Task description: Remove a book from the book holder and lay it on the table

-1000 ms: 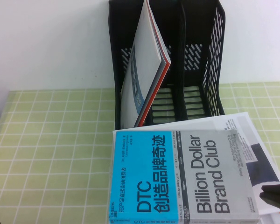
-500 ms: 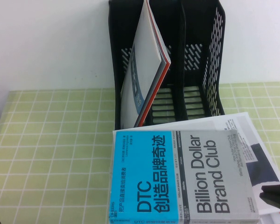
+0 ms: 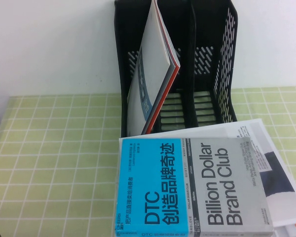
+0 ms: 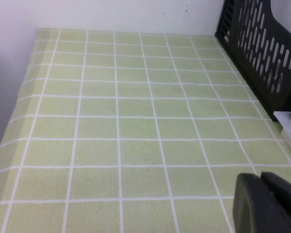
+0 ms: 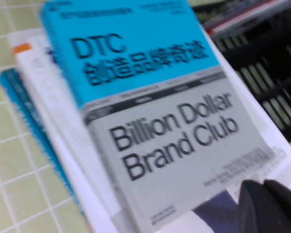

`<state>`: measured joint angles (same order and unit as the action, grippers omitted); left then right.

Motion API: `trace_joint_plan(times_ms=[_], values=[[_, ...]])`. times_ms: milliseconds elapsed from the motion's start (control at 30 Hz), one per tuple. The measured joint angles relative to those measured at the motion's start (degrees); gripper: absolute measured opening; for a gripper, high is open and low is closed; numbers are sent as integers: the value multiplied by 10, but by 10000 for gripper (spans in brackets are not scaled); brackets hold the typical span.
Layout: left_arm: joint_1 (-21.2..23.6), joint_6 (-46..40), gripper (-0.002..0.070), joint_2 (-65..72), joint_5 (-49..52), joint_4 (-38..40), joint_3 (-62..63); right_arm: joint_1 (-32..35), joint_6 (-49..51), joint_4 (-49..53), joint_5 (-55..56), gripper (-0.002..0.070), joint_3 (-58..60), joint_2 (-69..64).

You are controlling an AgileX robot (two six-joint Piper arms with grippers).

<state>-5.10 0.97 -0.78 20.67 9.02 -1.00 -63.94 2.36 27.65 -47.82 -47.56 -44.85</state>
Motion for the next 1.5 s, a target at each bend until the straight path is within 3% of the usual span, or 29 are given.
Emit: trace_joint_plan(times_ms=[200, 367, 533, 933, 1167, 1300, 1500], values=[[0, -2, -3, 0, 0, 0, 0, 167, 96, -98, 33, 1, 21, 45], [0, -2, -3, 0, 0, 0, 0, 323, 112, -132, 126, 1, 102, 143], [0, -2, -3, 0, 0, 0, 0, 409, 114, -130, 226, 1, 200, 251], [0, -2, -3, 0, -1, 0, 0, 564, 171, -130, 340, 1, 450, 406], [0, -2, -3, 0, -1, 0, 0, 629, 169, -135, 314, 1, 492, 454], [0, -2, -3, 0, -1, 0, 0, 631, 136, -153, 290, 1, 492, 454], [0, -2, -3, 0, -1, 0, 0, 631, -1, -230, 268, 1, 492, 454]])
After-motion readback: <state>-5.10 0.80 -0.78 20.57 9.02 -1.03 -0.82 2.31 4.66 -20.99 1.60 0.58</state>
